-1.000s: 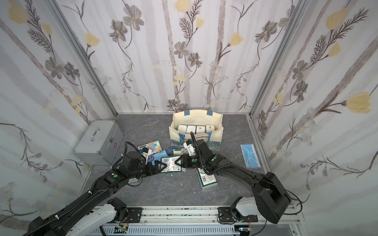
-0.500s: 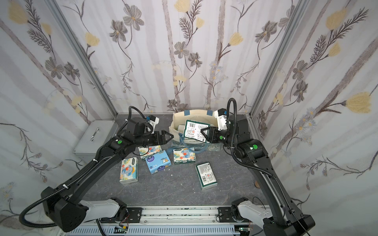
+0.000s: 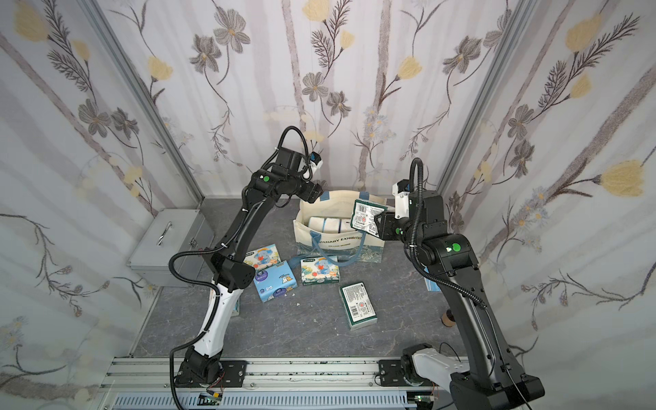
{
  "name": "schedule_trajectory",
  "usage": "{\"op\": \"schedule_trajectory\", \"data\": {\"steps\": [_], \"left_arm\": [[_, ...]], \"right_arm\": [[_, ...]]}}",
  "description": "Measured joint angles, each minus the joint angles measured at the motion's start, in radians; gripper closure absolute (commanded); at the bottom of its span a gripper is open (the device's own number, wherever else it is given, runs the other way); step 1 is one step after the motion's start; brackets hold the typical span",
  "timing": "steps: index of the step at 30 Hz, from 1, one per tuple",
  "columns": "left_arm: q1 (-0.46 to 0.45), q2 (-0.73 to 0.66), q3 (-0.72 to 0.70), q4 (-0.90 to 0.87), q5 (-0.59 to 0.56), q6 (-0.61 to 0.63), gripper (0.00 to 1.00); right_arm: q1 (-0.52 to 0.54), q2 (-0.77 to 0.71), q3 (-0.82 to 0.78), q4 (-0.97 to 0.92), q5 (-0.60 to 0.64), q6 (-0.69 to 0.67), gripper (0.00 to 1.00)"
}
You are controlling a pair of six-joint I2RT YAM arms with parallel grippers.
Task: Put tissues into the canvas bag
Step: Adjust the canvas bag at the center of the board.
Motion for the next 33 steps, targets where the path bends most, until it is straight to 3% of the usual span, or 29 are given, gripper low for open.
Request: {"op": "schedule_trajectory", "data": {"steps": [4,9,14,20,22,23,33], "left_arm": [[0.001,-0.018,-0.153,0.101,0.071,0.134,0.11],[0.002,0.087,-0.028,0.15,0.142,0.213,0.09],[0.005,0.151,-0.022,0.176,0.144,0.241,0.16],[0.005,0.159,-0.041,0.209,0.141,0.266,0.56],[0.0,0.143,-0.073,0.215,0.14,0.268,0.93],[-0.003,0.131,-0.092,0.22,0.141,0.269,1.0],[-0.068,0.032,-0.182,0.253,0.07,0.318,1.0]], "right_arm": [[-0.045,-0.003,-0.017,-0.04,-0.029,-0.002,0.59],[-0.07,0.006,0.004,-0.089,-0.065,-0.013,0.59],[-0.076,0.013,0.007,-0.112,-0.072,-0.02,0.59],[-0.076,0.034,0.008,-0.117,-0.098,-0.019,0.6],[-0.077,0.035,0.008,-0.116,-0.11,-0.015,0.6],[-0.076,0.035,0.008,-0.116,-0.113,-0.015,0.6],[-0.076,-0.014,-0.012,-0.124,-0.12,-0.009,0.6]]}}
